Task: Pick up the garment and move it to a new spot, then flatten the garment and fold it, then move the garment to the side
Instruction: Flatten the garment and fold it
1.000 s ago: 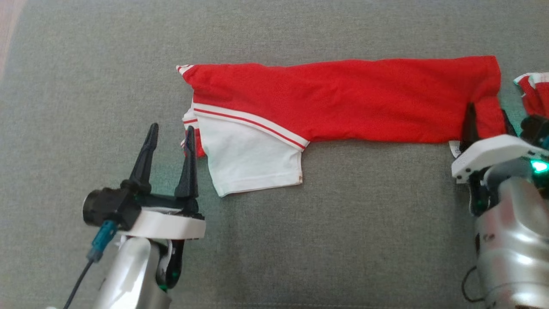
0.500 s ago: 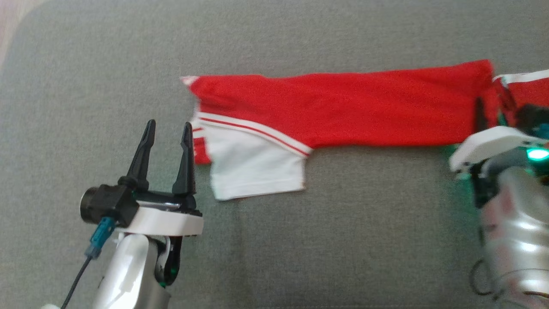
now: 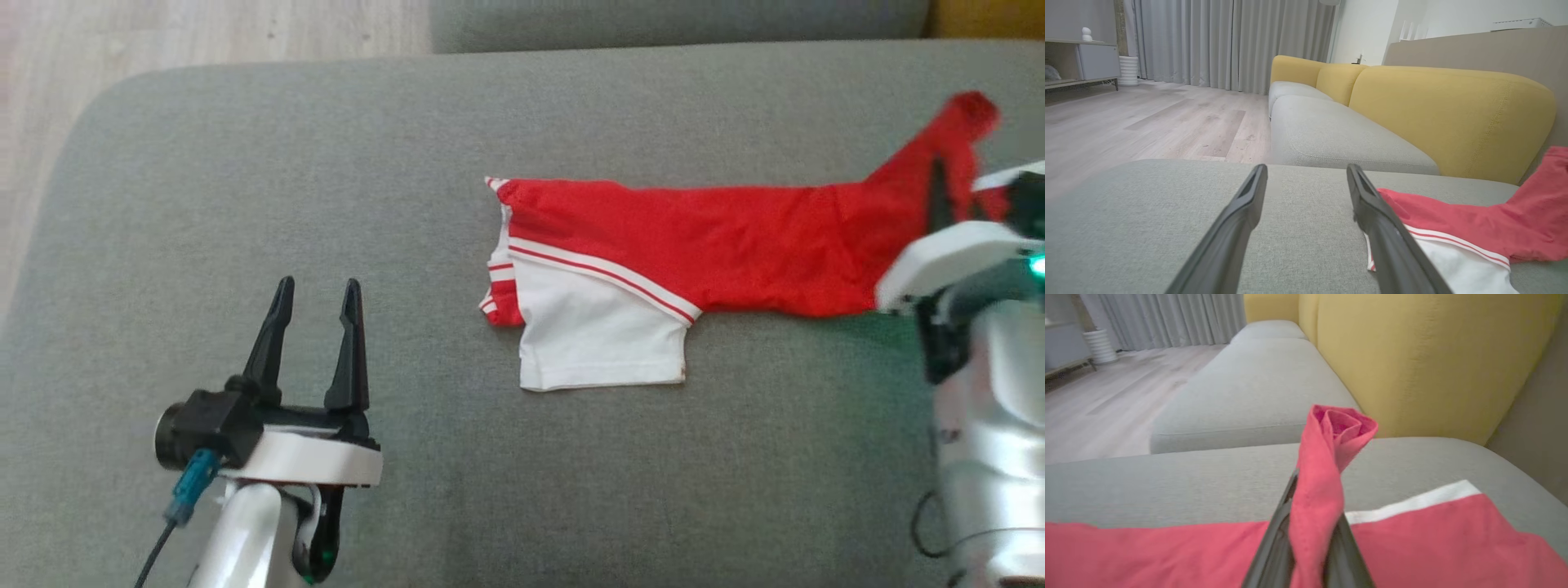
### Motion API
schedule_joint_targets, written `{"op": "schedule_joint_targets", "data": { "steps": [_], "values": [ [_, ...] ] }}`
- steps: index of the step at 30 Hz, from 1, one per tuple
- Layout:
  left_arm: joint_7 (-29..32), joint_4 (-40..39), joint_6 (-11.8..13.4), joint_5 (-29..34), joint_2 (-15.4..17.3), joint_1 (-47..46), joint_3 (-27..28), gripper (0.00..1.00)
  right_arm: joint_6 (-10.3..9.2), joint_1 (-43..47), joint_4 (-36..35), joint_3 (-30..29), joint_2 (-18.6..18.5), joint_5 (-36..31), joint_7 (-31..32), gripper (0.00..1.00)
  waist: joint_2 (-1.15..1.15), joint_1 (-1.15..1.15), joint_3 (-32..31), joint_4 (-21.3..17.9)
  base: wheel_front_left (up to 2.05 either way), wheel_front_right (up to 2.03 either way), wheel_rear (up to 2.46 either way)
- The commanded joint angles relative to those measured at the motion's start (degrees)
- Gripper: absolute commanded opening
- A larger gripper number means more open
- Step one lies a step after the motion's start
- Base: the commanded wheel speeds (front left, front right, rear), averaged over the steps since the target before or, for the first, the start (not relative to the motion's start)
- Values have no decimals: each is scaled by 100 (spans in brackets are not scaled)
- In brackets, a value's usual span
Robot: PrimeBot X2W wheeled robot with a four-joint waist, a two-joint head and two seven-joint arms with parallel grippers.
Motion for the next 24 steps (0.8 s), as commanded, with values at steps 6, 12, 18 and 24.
{"op": "schedule_joint_targets", "data": {
  "steps": [6, 12, 18, 24],
  "values": [
    [-29, -181, -45, -120, 7, -81, 247, 100, -5, 5, -997, 1278, 350, 589, 264, 0, 0, 1, -189, 268, 0, 0, 0],
    [-29, -182, -55, -153, 3, -122, 143, 100, -5, 77, -1435, 2344, 411, 1247, 535, 0, 0, 1, -153, 485, 0, 0, 0],
    [-29, -168, -52, -222, 1, -202, 6, 100, -5, 14, -1434, 3499, 414, 2018, 582, 0, 0, 1, 53, 802, 0, 0, 0],
    [-29, -153, -21, -354, 0, -323, -206, 100, -5, -66, -826, 3715, 415, 2250, 383, 0, 0, 1, 209, 1088, 0, 0, 0]
  ]
}}
